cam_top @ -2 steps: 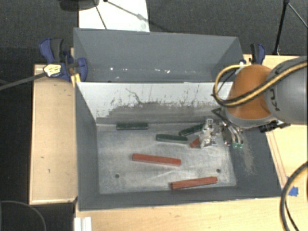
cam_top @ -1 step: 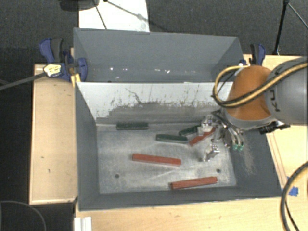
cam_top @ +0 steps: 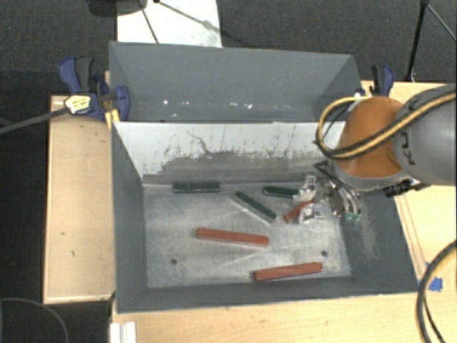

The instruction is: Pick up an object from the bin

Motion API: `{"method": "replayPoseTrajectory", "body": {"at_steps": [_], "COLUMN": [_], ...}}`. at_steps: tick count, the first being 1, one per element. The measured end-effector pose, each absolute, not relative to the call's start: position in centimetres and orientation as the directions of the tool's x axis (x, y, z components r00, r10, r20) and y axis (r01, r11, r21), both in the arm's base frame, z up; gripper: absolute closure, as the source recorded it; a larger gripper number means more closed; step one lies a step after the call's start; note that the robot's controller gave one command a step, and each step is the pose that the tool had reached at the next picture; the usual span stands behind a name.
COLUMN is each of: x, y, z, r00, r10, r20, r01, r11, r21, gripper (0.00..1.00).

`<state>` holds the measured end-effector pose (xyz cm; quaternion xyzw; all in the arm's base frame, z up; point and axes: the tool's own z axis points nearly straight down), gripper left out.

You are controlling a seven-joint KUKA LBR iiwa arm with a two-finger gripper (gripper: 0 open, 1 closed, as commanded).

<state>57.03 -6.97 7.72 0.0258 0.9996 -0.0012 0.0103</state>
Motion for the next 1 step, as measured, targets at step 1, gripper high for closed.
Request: {"method": "replayPoseTrajectory", "body": {"at_steps": [1], "x": [57.03], "y": [-6.98], "z": [7.72], "r00": [-0.998], "r10": [0.051], "r20": [-0.021], "r01": [0.051], "r11": [0.999], "r21": [-0.002], "gripper": [1.0]}}
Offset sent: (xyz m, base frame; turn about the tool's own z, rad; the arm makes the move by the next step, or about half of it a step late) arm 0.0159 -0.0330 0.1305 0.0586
